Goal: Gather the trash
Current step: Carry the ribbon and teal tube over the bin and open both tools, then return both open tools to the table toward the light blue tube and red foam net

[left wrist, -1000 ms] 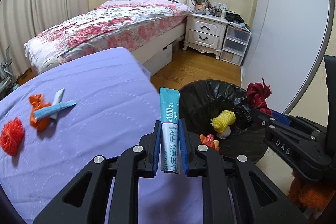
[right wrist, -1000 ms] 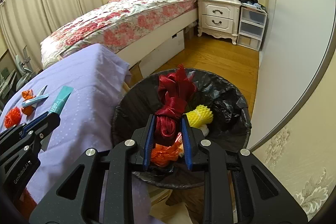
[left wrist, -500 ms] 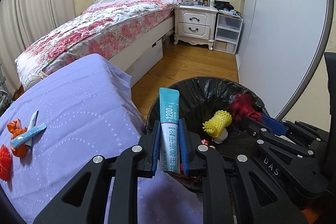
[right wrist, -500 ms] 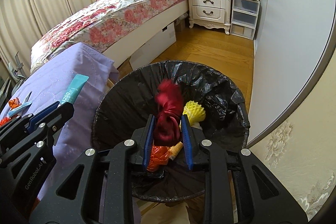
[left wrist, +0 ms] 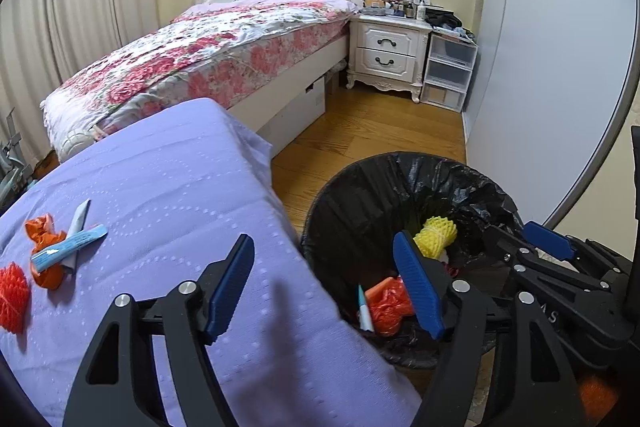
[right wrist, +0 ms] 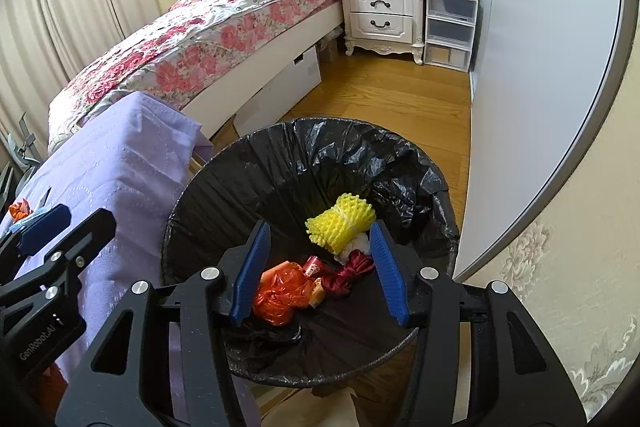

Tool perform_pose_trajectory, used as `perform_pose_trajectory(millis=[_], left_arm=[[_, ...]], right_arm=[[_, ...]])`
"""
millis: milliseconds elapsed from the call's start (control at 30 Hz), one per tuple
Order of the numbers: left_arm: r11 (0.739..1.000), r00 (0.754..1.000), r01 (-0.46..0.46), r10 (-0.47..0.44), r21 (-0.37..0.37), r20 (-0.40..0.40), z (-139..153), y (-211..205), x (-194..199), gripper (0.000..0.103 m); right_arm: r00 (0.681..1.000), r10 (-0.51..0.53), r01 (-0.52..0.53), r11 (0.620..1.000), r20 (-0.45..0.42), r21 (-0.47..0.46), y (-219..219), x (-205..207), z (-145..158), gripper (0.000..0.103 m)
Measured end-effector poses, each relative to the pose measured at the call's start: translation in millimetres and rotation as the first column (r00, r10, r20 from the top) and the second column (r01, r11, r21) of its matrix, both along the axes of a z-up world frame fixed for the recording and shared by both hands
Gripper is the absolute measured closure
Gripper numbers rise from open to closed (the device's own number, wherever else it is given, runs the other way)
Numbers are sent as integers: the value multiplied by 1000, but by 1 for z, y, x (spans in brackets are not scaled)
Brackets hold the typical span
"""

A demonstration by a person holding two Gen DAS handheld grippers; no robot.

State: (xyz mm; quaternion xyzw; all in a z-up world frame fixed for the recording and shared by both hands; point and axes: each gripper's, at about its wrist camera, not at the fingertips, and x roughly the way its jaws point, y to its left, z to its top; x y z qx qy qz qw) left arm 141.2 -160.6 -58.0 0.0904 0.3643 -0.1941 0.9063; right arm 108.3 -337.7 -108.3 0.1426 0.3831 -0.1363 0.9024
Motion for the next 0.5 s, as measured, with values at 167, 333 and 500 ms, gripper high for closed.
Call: perform_pose_trajectory(millis=[167, 333, 500], left_arm=[[998, 998, -57, 57, 3, 0, 2, 27, -6, 30], [989, 989, -149, 149, 0, -4, 4, 70, -11, 29], [966, 967, -257, 257, -4, -1, 7, 124, -17, 28]], right_arm=[[1000, 26, -26, 1000, 3, 17, 11, -2, 1, 51], [996, 88, -89, 996, 11, 27, 37, 1, 6, 51], [986, 168, -168, 986, 23, 19, 73, 9, 15, 50]])
